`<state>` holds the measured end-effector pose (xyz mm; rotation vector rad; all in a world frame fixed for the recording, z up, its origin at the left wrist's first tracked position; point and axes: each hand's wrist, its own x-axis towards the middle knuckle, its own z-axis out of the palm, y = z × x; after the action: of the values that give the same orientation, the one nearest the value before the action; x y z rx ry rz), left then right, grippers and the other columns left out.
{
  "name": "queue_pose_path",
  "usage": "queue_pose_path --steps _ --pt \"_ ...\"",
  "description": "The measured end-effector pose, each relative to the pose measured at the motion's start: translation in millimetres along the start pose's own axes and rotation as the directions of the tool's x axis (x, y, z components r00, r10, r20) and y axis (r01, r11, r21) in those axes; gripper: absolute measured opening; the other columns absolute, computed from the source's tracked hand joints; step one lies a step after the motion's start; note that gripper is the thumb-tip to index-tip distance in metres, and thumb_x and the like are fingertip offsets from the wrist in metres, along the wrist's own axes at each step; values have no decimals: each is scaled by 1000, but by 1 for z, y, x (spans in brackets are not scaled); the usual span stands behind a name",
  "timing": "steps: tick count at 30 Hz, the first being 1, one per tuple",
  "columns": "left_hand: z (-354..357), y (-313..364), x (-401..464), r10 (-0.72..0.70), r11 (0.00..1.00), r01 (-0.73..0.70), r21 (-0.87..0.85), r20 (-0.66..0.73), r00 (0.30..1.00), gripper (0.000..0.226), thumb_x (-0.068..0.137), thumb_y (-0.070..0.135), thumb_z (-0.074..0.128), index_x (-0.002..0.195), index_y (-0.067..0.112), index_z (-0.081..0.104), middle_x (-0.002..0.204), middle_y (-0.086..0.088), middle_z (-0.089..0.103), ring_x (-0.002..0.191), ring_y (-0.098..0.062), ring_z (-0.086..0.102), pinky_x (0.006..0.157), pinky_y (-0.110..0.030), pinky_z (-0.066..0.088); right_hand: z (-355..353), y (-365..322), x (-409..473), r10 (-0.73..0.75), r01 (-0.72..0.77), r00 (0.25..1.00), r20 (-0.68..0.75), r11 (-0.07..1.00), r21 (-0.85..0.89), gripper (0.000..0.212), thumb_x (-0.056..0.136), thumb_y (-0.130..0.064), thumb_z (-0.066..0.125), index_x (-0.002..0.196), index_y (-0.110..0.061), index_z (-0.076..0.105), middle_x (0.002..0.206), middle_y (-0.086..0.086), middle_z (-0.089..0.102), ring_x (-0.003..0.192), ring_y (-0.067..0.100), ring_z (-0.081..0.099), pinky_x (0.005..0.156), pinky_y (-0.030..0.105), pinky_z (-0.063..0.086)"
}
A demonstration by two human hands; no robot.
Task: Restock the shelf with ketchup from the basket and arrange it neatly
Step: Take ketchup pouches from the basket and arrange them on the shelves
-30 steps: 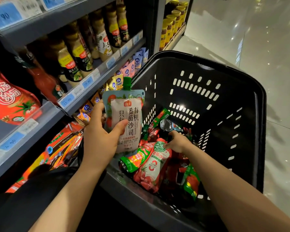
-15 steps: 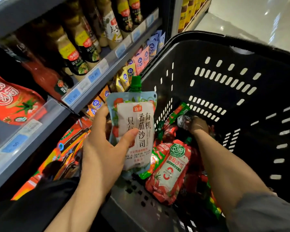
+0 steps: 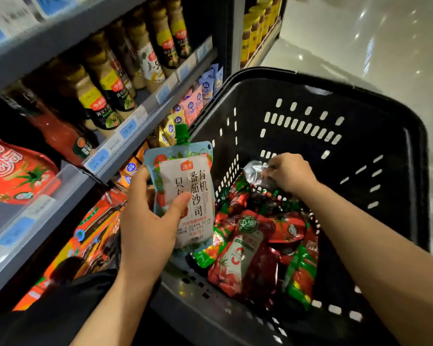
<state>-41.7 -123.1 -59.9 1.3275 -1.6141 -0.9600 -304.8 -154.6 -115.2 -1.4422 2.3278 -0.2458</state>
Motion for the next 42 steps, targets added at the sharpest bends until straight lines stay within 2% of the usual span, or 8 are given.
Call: queue_pose_path --steps 5,8,13,17,24,31,33,42 --pt "-2 -4 0 39 999 -40 -19 -31 999 42 83 18 73 115 30 48 99 29 64 91 9 63 73 -24 57 -9 -24 -119 -414 471 882 225 775 -421 22 93 -21 46 112 -20 56 104 6 64 97 30 63 71 33 45" --pt "-2 -6 1 63 998 -64 -24 -55 997 43 82 22 73 115 30 47 105 21 64 98 -1 63 81 -35 56 17 -17 -162 -272 570 764 586 710 -413 34 93 -6 39 125 -12 48 121 12 55 109 32 57 78 38 47" --pt "-3 -7 2 87 996 -87 -5 -54 995 50 83 26 73 125 26 45 107 16 62 99 -2 61 83 -35 55 21 -4 -135 -15 208 815 579 941 -268 38 94 -43 50 110 -10 60 114 9 64 105 25 60 85 31 47" --pt "-2 -7 2 90 996 -91 -6 -64 994 54 83 22 72 130 19 45 94 34 47 81 15 50 73 -14 42 43 10 -101 312 -257 832 458 949 -182 98 77 -68 57 144 -2 26 147 11 38 128 30 45 102 37 41" --pt "-2 -10 3 92 995 -93 -19 -54 994 50 83 20 73 125 18 47 92 36 49 79 24 53 67 -13 47 63 9 -96 480 -623 763 433 724 295 125 64 -23 87 150 -12 -4 147 16 36 134 37 37 109 45 36" --pt "-3 -3 -1 153 988 -152 21 -64 986 56 85 25 71 131 19 41 99 18 59 91 0 59 74 -31 54 42 -1 -99 320 -382 924 211 817 431 97 72 -6 78 143 -32 17 115 6 60 102 30 63 85 46 54" --pt "-5 0 -4 190 982 -187 42 -89 978 59 84 26 70 134 20 38 105 9 60 91 -7 62 67 -21 52 28 -9 -104 236 -280 960 151 811 514 93 75 -3 75 142 -36 18 110 3 60 94 26 66 76 42 58" --pt "-62 43 -25 290 929 -362 -80 -453 843 69 82 10 69 140 11 32 115 28 47 101 23 51 75 -1 45 -63 -93 -145 -73 267 960 -270 529 805 92 76 -5 76 141 -44 23 95 2 63 86 15 68 79 44 57"
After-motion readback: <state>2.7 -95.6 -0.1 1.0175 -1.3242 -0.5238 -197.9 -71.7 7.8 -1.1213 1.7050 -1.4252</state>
